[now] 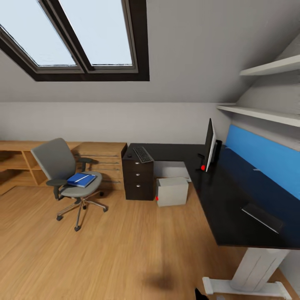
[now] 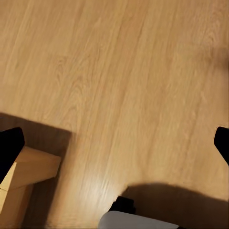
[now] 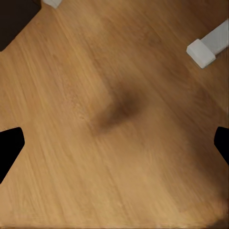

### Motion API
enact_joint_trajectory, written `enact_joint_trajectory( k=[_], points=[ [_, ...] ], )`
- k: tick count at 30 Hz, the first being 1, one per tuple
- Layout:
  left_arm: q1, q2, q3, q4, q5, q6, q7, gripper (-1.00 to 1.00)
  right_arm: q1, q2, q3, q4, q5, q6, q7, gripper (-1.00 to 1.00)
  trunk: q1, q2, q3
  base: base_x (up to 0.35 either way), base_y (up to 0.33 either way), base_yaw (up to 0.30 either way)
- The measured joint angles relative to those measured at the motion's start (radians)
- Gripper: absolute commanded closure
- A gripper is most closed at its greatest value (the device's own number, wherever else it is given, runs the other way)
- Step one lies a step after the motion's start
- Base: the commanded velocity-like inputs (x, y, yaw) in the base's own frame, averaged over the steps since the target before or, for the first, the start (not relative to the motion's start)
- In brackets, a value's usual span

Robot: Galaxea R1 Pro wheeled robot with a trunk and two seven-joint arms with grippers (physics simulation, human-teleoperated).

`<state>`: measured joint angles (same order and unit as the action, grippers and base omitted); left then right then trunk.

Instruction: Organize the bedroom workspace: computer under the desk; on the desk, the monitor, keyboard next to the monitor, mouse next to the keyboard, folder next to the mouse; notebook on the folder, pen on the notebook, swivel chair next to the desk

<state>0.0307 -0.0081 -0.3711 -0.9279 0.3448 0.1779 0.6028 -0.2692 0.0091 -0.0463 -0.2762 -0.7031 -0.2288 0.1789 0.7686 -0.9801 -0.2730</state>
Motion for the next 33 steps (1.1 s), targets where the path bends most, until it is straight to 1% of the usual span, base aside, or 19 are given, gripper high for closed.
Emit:
enact_joint_trajectory(
  k=[10, 18, 21, 25, 28, 33],
  points=[
    [0.000, 0.000, 0.001, 0.007, 0.000, 0.000, 0.000, -1.00, 0.000, -0.002, 0.000, 0.000, 0.001, -0.002, 0.002, -1.00, 0.000, 0.000, 0.000, -0.333, -0.086, -0.007],
    [0.000, -0.003, -0.002, 0.053, -0.001, -0.001, 0.000, -1.00, 0.000, -0.003, 0.000, 0.000, 0.001, -0.002, 0.002, -1.00, 0.000, 0.000, 0.000, -0.298, -0.169, -0.140],
    [0.000, -0.003, -0.003, 0.069, -0.002, -0.016, 0.000, -1.00, 0.000, -0.003, 0.000, 0.000, 0.001, -0.001, 0.001, -1.00, 0.000, 0.000, 0.000, -0.121, -0.282, -0.053],
    [0.000, -0.004, -0.004, 0.085, -0.002, -0.054, 0.000, -1.00, 0.000, -0.003, 0.000, 0.000, 0.002, -0.001, 0.001, -1.00, -0.001, 0.000, 0.000, -0.056, -0.314, -0.025],
    [0.000, -0.008, -0.005, 0.116, -0.005, -0.085, 0.000, -1.00, 0.000, -0.002, 0.000, 0.000, 0.002, -0.001, 0.000, -1.00, -0.001, 0.000, 0.000, -0.020, -0.332, -0.009],
    [0.000, -0.010, -0.005, 0.130, -0.006, -0.097, 0.000, -1.00, 0.000, -0.002, 0.000, 0.000, 0.002, -0.001, 0.000, -1.00, -0.001, 0.000, 0.000, -0.006, -0.338, -0.003]
  ],
)
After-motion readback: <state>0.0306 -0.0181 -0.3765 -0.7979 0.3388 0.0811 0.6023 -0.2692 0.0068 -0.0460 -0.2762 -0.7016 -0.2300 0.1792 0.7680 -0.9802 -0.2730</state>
